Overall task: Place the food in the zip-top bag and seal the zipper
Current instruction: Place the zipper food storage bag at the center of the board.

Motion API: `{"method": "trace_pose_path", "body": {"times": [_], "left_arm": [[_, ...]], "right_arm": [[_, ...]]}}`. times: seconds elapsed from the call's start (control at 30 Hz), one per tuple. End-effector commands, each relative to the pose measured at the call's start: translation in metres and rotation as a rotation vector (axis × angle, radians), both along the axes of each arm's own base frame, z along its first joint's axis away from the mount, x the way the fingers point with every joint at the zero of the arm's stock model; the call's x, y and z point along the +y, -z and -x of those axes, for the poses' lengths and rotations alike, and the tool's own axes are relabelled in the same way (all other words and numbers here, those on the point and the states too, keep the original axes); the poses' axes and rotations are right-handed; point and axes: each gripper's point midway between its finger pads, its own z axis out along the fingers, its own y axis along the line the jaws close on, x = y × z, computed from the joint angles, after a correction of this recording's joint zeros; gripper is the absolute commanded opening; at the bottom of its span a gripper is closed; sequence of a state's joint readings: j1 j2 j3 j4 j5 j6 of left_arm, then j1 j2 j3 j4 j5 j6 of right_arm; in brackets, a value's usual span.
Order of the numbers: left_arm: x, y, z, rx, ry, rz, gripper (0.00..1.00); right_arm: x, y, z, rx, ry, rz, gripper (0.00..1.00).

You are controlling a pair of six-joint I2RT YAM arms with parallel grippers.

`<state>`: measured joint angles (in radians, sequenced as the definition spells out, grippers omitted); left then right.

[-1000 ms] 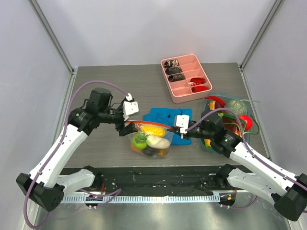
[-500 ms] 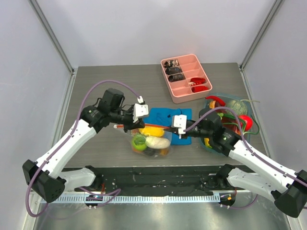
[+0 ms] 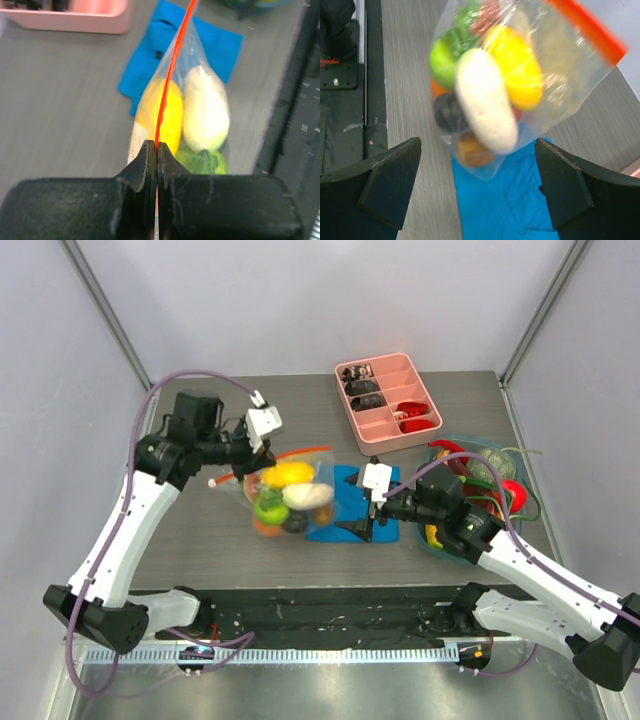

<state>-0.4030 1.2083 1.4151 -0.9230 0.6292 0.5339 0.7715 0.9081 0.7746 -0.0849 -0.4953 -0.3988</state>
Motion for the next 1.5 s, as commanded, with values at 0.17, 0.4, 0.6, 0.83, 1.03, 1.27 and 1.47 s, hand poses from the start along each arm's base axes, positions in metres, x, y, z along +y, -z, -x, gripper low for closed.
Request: {"method": "trace_pose_path", "body": {"times": [0.17, 0.4, 0.6, 0.83, 1.03, 1.27, 1.47], "left_arm": [[0.033, -0.037, -0.116, -0.283, -0.074, -0.050, 0.00], [0.063, -0.028, -0.187, -0.440, -0.068, -0.192, 0.00], [0.076, 0.020, -0.163, -0.369, 0.037, -0.317, 0.00], [0.096, 0.128, -0.028, -0.026, 0.256, -0.405, 0.00], [0.092, 0.166, 0.027, 0.107, 0.142, -0.317, 0.11], [0.088, 0.151, 0.056, 0.204, -0.021, -0.218, 0.99], [0.083, 0.067, 0.031, 0.225, -0.384, -0.014, 1.00]], "right_arm": [[-0.010, -0.055, -0.019, 0.049, 0.191, -0.158, 1.00], [-0.022, -0.047, -0.025, 0.061, 0.268, -0.148, 1.00], [-0.032, -0.035, -0.030, 0.067, 0.324, -0.105, 1.00], [-0.051, -0.013, -0.027, 0.097, 0.370, -0.020, 1.00], [-0.061, 0.011, -0.027, 0.132, 0.403, 0.043, 1.00], [-0.084, 0.023, -0.036, 0.189, 0.502, 0.046, 1.00], [-0.106, 0.005, -0.045, 0.250, 0.603, -0.057, 1.00]]}}
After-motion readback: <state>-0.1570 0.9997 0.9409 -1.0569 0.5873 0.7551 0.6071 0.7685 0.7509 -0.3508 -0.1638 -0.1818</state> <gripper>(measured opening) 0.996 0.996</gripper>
